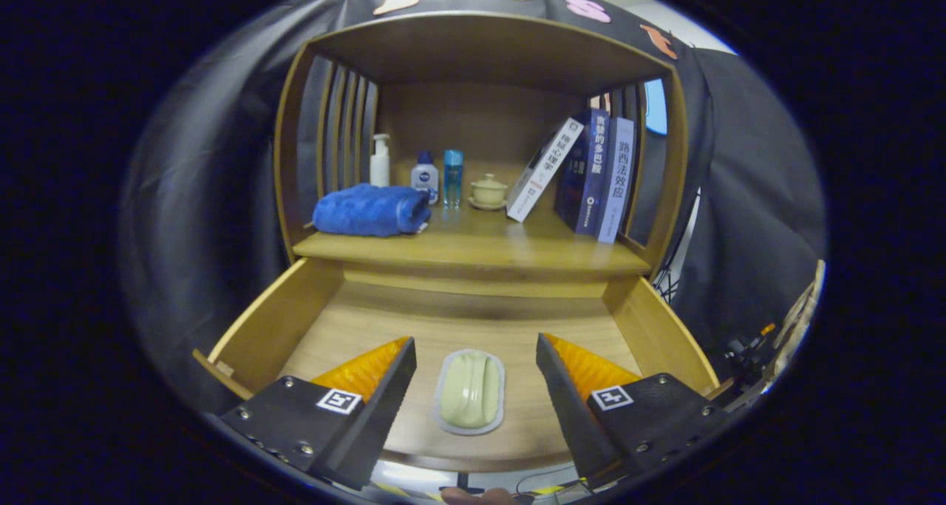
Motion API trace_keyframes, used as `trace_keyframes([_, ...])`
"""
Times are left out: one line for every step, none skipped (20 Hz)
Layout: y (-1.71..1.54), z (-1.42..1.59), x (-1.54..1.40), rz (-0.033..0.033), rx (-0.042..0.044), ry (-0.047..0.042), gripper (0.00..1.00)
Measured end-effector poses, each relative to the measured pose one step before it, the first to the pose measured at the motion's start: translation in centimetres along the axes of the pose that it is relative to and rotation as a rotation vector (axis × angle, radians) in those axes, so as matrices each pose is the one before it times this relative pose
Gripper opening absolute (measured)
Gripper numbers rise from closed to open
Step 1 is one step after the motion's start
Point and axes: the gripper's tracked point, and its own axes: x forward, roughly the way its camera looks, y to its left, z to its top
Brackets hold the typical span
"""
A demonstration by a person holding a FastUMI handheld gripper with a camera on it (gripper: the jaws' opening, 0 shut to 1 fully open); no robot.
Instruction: Pull open the drawer, take out the items inside it, and place them on the countertop above the cabinet.
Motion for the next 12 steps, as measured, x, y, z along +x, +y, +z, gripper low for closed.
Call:
trace_keyframes([0.070, -0.489, 1.120, 0.00358, 0.00060, 0.03509, 0.97])
trace_keyframes([0.151, -0.825, 0.941, 0.01093, 0.00110, 0.04854, 0.97])
trace_keyframes([0.014, -0.958, 0.741, 0.00699, 0.01237, 0.05931, 0.97])
trace_keyframes([-0.083, -0.246, 0.508, 0.00171, 0.02705, 0.02897, 0.97])
trace_keyframes([-0.092, -0.651, 1.271, 0.00908, 0.02965, 0.03188, 0.97])
trace_keyframes([-0.153, -0.237, 0.511, -0.00546, 0.02528, 0.02649, 0.89])
trace_keyframes([-0.114, -0.190, 0.287, -0.00059, 0.01635, 0.01394, 0.82])
trace_keyframes([-0.210, -0.198, 0.382, -0.00793, 0.00717, 0.01206, 0.75])
trace_keyframes([0.292, -0.224, 0.319, 0.00613, -0.00301, 0.00900, 0.67])
trace_keyframes([0.041, -0.531, 0.686, -0.00620, -0.01186, 0.01538, 0.66])
trace_keyframes([0.025, -0.560, 0.089, -0.00299, -0.00811, 0.03159, 0.53])
trace_keyframes([0.337, -0.800, 0.264, 0.00774, 0.00635, 0.02934, 0.40])
